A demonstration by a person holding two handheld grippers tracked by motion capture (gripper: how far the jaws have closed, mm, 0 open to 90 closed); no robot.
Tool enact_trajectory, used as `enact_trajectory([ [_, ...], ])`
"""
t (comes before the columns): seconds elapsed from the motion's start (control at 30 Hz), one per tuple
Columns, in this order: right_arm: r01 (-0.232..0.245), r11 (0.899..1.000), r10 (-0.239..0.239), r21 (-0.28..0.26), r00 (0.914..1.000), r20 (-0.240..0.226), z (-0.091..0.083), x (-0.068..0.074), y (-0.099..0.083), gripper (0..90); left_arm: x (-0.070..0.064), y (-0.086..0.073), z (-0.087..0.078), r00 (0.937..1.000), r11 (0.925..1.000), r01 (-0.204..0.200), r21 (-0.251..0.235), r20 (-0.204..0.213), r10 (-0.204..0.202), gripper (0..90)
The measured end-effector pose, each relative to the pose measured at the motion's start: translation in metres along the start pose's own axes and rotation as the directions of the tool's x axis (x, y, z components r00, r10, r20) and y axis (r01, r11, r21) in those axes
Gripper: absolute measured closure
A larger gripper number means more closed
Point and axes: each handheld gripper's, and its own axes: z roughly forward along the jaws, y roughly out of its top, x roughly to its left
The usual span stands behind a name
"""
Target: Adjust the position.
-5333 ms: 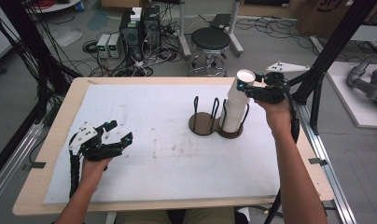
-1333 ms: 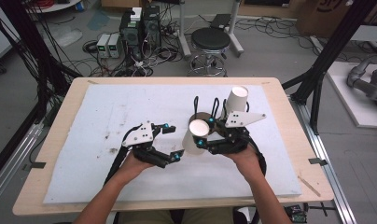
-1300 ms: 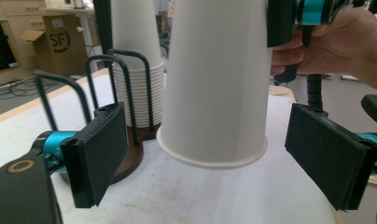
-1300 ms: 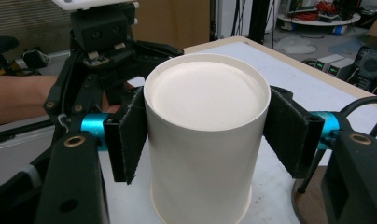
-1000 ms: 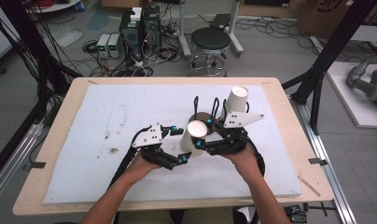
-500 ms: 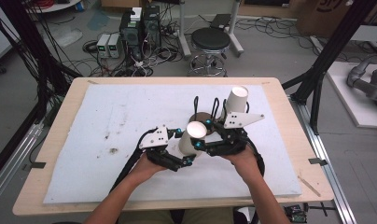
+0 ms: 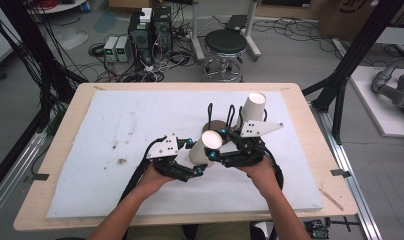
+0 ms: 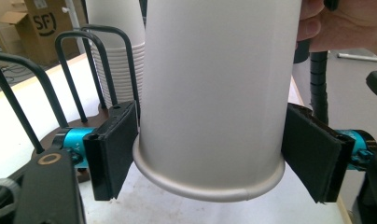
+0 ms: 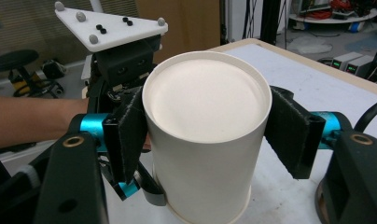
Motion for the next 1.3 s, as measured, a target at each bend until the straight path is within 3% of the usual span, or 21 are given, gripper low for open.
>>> enact_trajectory([
  [0.07,-0.007,1.000,0.007,-0.002,1.0000,0.001,0.000,0.000,-0.001,31.4,0.000,0.000,-0.001,1.0000,1.0000,0.001,0.004,0.002,-0.001,23.0],
  [0.13,-0.009,1.000,0.009,-0.002,0.9997,0.021,0.002,0.001,-0.001,20.3,-0.001,0.001,-0.003,1.0000,0.9999,0.000,0.014,0.001,0.000,23.3],
  [0.17,-0.010,1.000,0.011,-0.002,0.9994,0.033,0.002,0.002,-0.001,19.4,-0.001,0.002,-0.004,1.0000,0.9996,-0.005,0.026,0.005,0.005,23.4],
  [0.43,0.039,0.999,-0.039,0.001,0.9990,0.020,-0.004,0.002,0.001,19.3,0.002,0.006,-0.016,0.9999,0.9914,-0.010,0.131,0.007,0.009,23.6],
  [0.6,0.085,0.996,-0.085,0.041,0.9964,-0.002,-0.006,0.000,0.001,19.3,0.005,0.011,-0.023,0.9997,0.9775,-0.025,0.209,0.007,0.024,23.6],
  [0.77,0.162,0.980,-0.161,0.114,0.9867,-0.020,-0.009,-0.003,0.007,19.3,0.007,0.019,-0.029,0.9985,0.9611,-0.054,0.271,0.024,0.050,23.6],
  [0.93,0.205,0.961,-0.202,0.184,0.9788,-0.033,-0.009,-0.007,0.012,19.3,0.009,0.025,-0.033,0.9968,0.9455,-0.074,0.317,0.053,0.061,23.5],
  [1.1,0.231,0.949,-0.221,0.216,0.9727,-0.070,-0.007,-0.008,0.013,19.3,0.011,0.030,-0.035,0.9947,0.9294,-0.091,0.358,0.078,0.067,23.5],
  [1.2,0.244,0.940,-0.230,0.239,0.9696,-0.085,-0.005,-0.008,0.016,19.3,0.011,0.031,-0.035,0.9945,0.9274,-0.086,0.364,0.087,0.058,23.5],
  [1.23,0.251,0.937,-0.236,0.242,0.9677,-0.089,-0.004,-0.008,0.017,19.3,0.012,0.032,-0.034,0.9936,0.9214,-0.096,0.377,0.093,0.065,23.4],
  [1.3,0.269,0.930,-0.249,0.250,0.9622,-0.110,-0.003,-0.007,0.020,19.3,0.012,0.032,-0.034,0.9934,0.9196,-0.093,0.382,0.099,0.060,23.5],
])
